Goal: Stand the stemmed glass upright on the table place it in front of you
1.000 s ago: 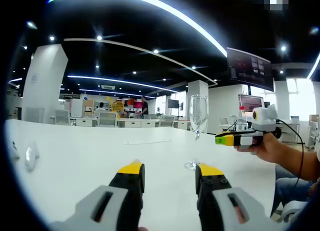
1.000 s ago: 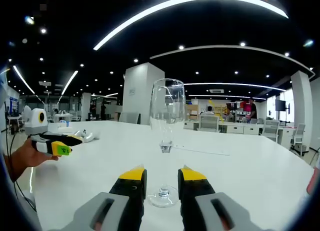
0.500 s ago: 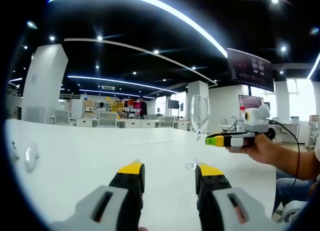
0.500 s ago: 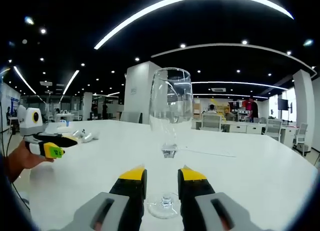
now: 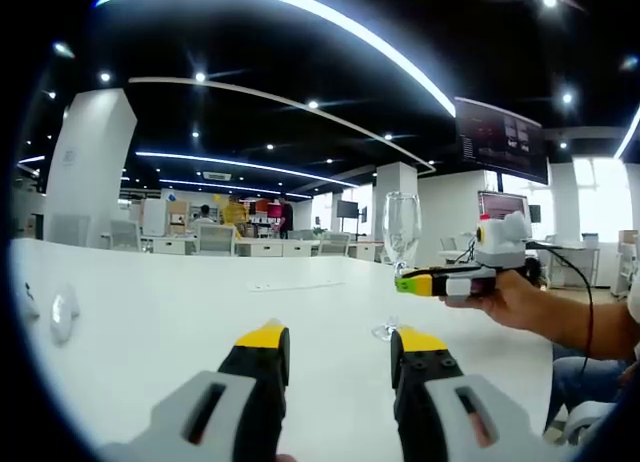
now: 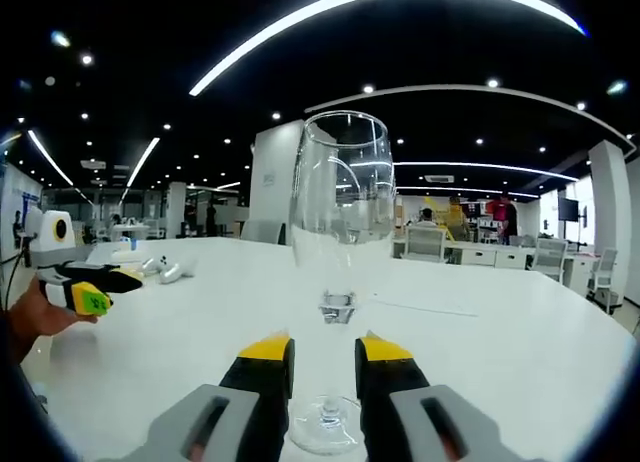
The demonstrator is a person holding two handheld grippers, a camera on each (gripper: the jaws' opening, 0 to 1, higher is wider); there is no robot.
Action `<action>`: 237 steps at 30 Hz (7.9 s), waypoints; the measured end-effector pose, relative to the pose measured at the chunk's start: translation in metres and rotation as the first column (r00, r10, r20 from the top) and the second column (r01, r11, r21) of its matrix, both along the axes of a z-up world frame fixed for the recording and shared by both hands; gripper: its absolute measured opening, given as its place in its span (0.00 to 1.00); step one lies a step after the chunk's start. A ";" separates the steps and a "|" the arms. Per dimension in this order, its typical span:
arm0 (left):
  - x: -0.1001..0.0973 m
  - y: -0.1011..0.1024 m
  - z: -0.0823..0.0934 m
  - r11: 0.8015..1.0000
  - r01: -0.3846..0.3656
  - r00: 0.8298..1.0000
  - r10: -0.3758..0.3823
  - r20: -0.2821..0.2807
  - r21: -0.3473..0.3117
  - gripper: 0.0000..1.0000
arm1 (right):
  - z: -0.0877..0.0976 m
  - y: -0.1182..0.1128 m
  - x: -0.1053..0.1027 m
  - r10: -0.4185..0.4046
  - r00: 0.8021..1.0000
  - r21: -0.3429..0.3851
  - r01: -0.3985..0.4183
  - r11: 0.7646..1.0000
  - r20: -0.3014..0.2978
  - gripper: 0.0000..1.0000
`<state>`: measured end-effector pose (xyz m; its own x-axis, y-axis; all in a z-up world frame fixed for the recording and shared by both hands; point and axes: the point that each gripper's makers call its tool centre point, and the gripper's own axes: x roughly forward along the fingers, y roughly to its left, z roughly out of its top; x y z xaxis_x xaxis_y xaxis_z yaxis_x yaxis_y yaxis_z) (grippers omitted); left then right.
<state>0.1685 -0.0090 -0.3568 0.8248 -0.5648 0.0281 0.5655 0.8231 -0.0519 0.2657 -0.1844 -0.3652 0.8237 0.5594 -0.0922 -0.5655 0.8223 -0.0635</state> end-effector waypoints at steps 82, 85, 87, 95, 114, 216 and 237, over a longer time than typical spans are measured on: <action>0.006 0.010 -0.002 1.000 -0.030 1.000 0.030 -0.009 0.001 0.40 | 0.039 0.011 0.069 -0.049 0.998 0.036 0.047 0.998 0.043 0.12; 0.007 0.012 -0.001 0.999 -0.034 0.999 0.034 -0.005 0.000 0.40 | 0.041 0.013 0.082 -0.054 0.997 0.032 0.052 0.998 0.050 0.12; 0.007 0.013 0.000 0.999 -0.036 0.999 0.036 -0.003 0.002 0.40 | 0.040 0.015 0.090 -0.055 0.997 0.036 0.053 0.998 0.047 0.12; 0.009 0.016 0.001 0.999 -0.046 0.999 0.046 -0.004 0.006 0.40 | 0.037 0.017 0.128 -0.091 0.994 0.013 0.091 0.996 0.062 0.12; 0.013 0.023 -0.003 0.998 -0.065 0.998 0.065 -0.018 0.017 0.40 | 0.020 0.018 0.195 -0.141 0.989 0.017 0.141 0.990 0.045 0.12; 0.000 0.016 0.002 0.999 -0.049 0.999 0.049 -0.003 0.003 0.40 | 0.028 -0.022 0.109 -0.139 0.990 0.040 0.137 0.990 0.040 0.27; -0.006 0.009 -0.001 0.999 -0.038 0.999 0.038 -0.003 0.007 0.40 | 0.028 -0.034 0.006 -0.135 0.990 0.040 0.133 0.990 0.048 0.27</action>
<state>0.1628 0.0005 -0.3582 0.8455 -0.5335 0.0221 0.5339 0.8442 -0.0480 0.2712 -0.2187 -0.3370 0.8944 0.4463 -0.0297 -0.4473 0.8925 -0.0575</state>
